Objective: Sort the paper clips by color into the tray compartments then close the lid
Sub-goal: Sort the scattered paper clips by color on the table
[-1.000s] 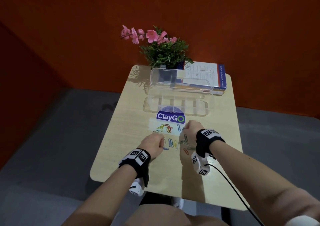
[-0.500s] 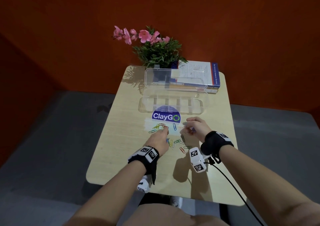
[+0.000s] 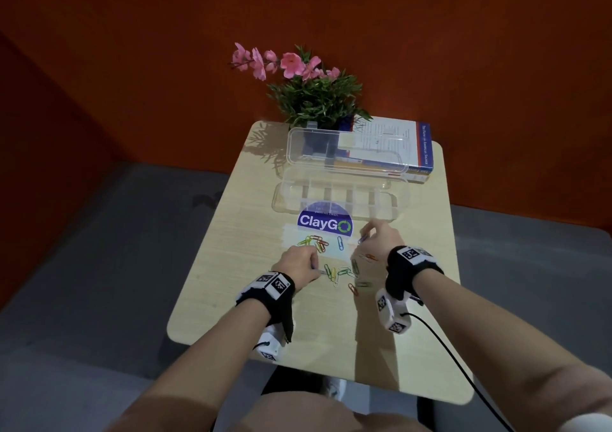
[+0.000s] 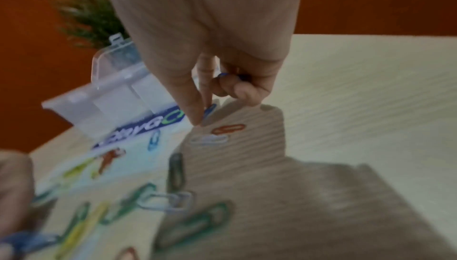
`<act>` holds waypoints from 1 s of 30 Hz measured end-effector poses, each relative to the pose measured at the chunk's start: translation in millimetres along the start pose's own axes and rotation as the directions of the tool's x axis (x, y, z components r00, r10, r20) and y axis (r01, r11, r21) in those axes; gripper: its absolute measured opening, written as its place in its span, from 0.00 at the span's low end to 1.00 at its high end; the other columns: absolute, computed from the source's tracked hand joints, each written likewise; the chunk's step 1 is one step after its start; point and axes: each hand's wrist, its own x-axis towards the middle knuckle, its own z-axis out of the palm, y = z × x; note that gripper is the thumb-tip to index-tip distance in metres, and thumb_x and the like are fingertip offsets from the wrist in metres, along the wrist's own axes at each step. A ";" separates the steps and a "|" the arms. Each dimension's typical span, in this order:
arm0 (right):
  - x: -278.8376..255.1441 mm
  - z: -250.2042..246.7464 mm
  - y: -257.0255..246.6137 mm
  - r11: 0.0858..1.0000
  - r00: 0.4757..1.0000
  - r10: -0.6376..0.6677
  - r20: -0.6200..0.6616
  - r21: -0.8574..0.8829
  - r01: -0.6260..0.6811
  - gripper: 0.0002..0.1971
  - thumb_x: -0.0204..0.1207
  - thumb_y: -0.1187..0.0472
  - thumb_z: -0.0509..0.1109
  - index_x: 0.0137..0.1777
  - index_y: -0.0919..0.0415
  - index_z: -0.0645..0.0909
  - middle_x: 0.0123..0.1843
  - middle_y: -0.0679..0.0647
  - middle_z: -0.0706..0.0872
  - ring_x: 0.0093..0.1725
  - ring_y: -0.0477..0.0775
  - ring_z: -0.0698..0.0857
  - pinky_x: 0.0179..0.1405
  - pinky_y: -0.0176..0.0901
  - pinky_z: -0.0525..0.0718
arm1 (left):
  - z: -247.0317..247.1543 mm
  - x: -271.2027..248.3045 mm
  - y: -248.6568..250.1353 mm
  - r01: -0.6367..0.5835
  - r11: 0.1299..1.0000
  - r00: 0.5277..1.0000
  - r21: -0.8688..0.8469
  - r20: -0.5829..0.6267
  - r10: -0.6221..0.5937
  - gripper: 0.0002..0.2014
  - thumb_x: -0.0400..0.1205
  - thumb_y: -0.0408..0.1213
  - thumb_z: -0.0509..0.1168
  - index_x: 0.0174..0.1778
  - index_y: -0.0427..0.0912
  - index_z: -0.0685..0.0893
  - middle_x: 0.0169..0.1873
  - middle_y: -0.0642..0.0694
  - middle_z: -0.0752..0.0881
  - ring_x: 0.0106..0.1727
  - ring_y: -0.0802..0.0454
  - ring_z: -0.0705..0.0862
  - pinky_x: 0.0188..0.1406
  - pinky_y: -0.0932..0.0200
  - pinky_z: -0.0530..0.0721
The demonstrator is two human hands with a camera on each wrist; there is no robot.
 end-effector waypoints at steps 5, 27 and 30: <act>0.1 -0.5 7.5 0.969 0.989 -0.146 -0.024 -0.206 0.138 0.05 0.73 0.62 0.66 0.46 0.56 0.81 0.48 0.57 0.87 0.46 0.62 0.83 0.42 0.40 0.74 | -11.2 -0.2 6.2 -0.066 0.997 0.998 -0.033 -0.005 0.066 0.10 0.72 0.33 0.74 0.31 0.45 0.79 0.25 0.56 0.78 0.31 0.53 0.79 0.32 0.63 0.77; -14.6 -3.1 33.7 0.999 0.992 0.000 -0.122 0.047 0.006 0.11 0.65 0.70 0.65 0.28 0.55 0.72 0.41 0.56 0.87 0.44 0.60 0.83 0.37 0.40 0.76 | 10.8 43.9 64.8 -0.247 0.916 0.965 0.317 -0.008 0.263 0.10 0.78 0.22 0.62 0.53 0.34 0.80 0.58 0.38 0.81 0.61 0.40 0.78 0.60 0.50 0.78; -13.6 -5.3 36.7 0.992 0.986 0.009 -0.167 0.127 0.012 0.11 0.68 0.71 0.64 0.30 0.56 0.71 0.47 0.60 0.90 0.47 0.60 0.84 0.40 0.39 0.74 | 8.9 45.3 63.9 -0.201 0.950 0.973 0.240 -0.063 0.222 0.07 0.77 0.24 0.63 0.42 0.40 0.79 0.52 0.40 0.84 0.57 0.41 0.80 0.53 0.51 0.79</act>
